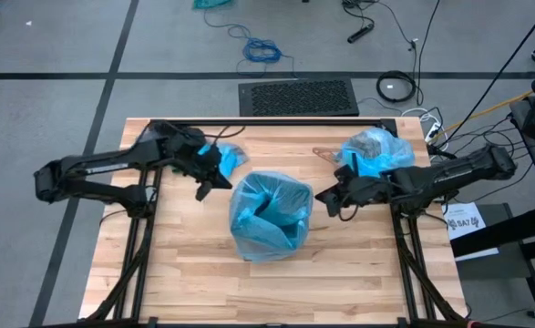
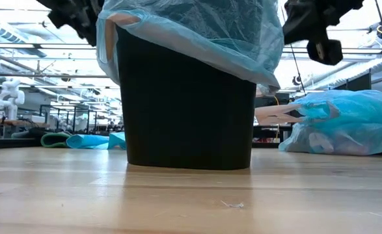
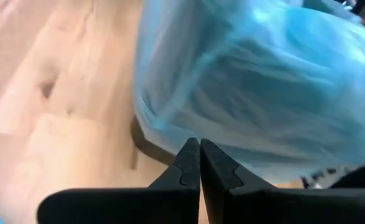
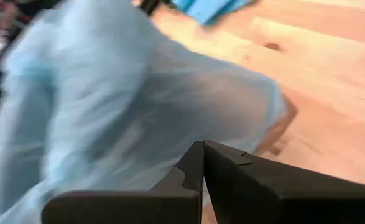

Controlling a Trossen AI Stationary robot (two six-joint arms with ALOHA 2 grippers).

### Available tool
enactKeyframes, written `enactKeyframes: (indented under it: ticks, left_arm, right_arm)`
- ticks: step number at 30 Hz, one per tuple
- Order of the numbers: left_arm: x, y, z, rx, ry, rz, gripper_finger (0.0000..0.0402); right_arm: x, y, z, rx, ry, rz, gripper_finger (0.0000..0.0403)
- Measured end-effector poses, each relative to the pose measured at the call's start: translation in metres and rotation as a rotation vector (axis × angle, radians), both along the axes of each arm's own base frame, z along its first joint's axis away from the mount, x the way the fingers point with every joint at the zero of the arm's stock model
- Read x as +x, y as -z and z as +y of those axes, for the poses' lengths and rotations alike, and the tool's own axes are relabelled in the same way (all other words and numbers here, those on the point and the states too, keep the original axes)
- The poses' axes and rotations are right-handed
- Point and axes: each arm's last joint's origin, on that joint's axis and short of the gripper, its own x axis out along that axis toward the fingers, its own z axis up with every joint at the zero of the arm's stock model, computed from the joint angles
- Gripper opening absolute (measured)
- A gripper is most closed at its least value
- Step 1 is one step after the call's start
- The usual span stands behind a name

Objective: Place trash/remove bag and relplace
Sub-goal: Put the blue trash bag into the trash bin

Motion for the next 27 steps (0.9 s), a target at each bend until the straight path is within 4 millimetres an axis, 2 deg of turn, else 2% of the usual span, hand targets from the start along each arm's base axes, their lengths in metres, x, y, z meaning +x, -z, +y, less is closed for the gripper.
enactKeyframes:
  ticks: [6, 12, 15, 20, 24, 27]
  left_arm:
    - [-0.03, -0.009, -0.02, -0.035, 0.046, 0.071, 0.0002]
    - [-0.052, -0.022, -0.045, -0.027, -0.006, 0.073, 0.0002]
    - [-0.055, -0.028, -0.058, -0.017, -0.018, 0.028, 0.0002]
    - [-0.049, -0.025, -0.085, -0.008, -0.016, 0.041, 0.0002]
    - [-0.034, -0.007, -0.108, -0.029, 0.015, -0.038, 0.0002]
    - [-0.026, 0.016, -0.12, -0.071, -0.006, -0.002, 0.0002]
  right_arm:
    - [-0.014, -0.01, 0.017, 0.013, -0.1, -0.051, 0.0]
    - [-0.021, -0.004, 0.049, -0.009, -0.174, -0.028, 0.0]
    - [-0.022, 0.002, 0.066, 0.009, -0.21, -0.021, 0.0]
    - [-0.017, 0.007, 0.095, 0.047, -0.264, -0.075, 0.0]
    - [-0.005, 0.009, 0.115, 0.042, -0.317, -0.17, 0.0]
    - [0.003, 0.015, 0.123, 0.019, -0.34, -0.193, 0.0]
